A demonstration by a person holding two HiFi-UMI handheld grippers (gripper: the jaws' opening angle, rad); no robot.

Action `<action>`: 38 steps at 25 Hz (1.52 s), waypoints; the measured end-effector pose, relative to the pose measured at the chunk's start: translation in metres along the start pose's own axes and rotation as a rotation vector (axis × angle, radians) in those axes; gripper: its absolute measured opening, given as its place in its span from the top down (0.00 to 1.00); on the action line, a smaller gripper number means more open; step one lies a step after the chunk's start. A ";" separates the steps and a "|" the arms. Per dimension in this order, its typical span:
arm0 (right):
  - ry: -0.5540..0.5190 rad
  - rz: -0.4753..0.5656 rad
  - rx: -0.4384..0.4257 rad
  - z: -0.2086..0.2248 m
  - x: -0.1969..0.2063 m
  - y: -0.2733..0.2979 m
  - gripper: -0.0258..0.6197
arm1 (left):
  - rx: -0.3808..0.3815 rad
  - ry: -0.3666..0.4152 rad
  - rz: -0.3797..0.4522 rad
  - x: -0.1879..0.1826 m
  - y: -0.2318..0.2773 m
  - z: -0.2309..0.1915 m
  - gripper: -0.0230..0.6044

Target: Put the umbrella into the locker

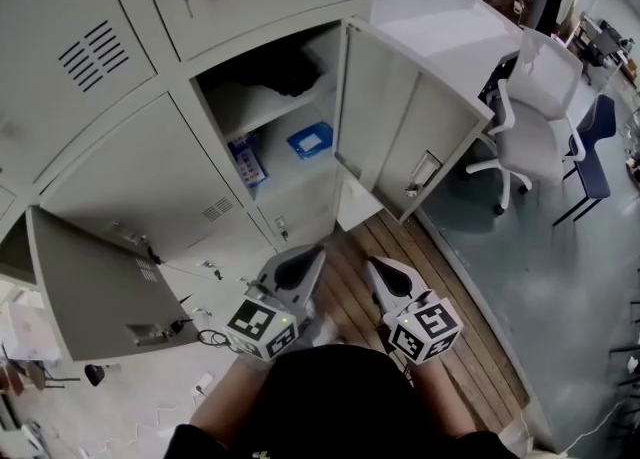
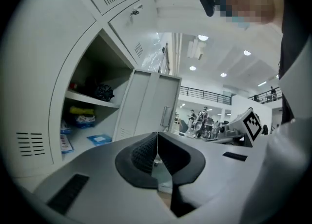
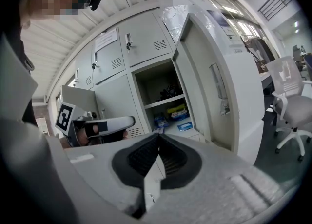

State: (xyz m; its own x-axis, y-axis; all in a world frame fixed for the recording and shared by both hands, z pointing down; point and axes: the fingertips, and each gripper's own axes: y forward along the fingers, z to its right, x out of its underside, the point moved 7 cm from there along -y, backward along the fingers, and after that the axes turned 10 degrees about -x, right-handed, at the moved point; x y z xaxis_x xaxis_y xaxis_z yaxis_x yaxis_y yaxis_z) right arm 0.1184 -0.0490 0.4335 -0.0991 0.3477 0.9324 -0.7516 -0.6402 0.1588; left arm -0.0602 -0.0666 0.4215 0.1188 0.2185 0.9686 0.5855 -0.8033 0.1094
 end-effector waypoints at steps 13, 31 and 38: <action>-0.072 -0.025 -0.071 -0.015 0.013 0.011 0.96 | -0.098 0.082 -0.008 0.019 -0.049 -0.014 0.95; -0.190 -0.069 -0.082 -0.035 0.018 0.023 0.97 | -0.088 0.026 -0.013 0.016 -0.070 -0.025 0.95; -0.194 -0.078 -0.081 -0.039 0.020 0.027 0.97 | -0.091 0.007 -0.004 0.017 -0.073 -0.029 0.95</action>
State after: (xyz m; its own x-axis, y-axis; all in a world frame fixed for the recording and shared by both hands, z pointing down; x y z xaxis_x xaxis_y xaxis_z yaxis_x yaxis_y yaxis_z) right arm 0.0707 -0.0332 0.4434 0.0830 0.2503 0.9646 -0.8028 -0.5567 0.2136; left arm -0.1241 -0.0200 0.4359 0.1107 0.2181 0.9696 0.5104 -0.8496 0.1328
